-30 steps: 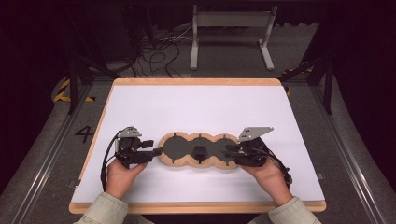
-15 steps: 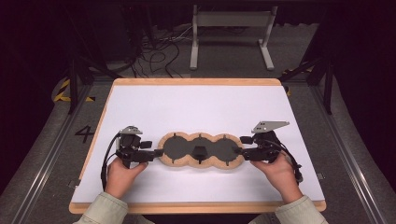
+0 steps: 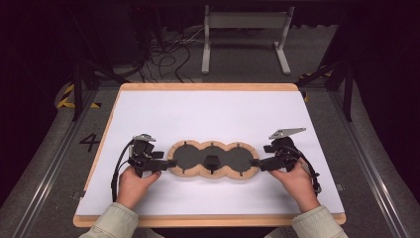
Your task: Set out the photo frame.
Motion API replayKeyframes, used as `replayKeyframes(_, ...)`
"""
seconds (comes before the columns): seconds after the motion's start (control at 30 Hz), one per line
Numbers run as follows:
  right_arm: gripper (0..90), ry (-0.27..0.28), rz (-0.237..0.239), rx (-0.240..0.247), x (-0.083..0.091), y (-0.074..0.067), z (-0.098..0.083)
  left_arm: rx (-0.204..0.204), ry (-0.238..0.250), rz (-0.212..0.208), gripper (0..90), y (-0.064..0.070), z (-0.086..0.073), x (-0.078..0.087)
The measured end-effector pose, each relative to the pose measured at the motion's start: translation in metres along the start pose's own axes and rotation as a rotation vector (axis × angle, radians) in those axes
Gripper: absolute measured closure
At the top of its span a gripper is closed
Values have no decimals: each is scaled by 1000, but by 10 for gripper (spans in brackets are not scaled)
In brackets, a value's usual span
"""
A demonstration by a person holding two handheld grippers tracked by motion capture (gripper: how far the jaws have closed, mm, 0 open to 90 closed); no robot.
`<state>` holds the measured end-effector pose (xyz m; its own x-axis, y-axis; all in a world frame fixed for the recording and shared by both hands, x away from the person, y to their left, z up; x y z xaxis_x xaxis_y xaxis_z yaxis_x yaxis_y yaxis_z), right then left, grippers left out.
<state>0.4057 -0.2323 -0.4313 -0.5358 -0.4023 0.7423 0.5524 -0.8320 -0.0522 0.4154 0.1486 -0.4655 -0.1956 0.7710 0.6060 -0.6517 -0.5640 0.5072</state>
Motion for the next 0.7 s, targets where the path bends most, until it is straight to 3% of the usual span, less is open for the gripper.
replayKeyframes(0.1,127,-30,15,-9,-7,1,-2,10,-11,-17,217,0,0,-4)
replayKeyframes(0.13,121,-42,17,-11,-9,0,-2,-10,-14,-3,211,-3,0,-5)
replayKeyframes(0.37,68,-121,35,-8,-25,-1,-7,31,-48,-13,192,-2,-2,-11)
replayKeyframes(0.43,60,-132,40,-14,-27,-1,-8,22,-52,6,188,-5,-1,-11)
replayKeyframes(0.47,54,-133,40,-10,-28,-1,-8,42,-51,-7,185,-4,-2,-12)
replayKeyframes(0.7,38,-155,50,-14,-34,-2,-10,30,-73,-6,153,-3,-2,-19)
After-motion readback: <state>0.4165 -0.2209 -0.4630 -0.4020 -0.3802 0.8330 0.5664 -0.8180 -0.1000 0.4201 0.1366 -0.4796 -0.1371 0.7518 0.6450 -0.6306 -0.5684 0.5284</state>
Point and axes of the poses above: each handheld gripper's, and its own axes: x roughly backward along the jaws, z roughly out of its top, y roughly to its right, the point moved 4 cm from there along -x, roughly forward along the jaws, and after that the axes turned 10 degrees about -z, right-handed, at the moved point
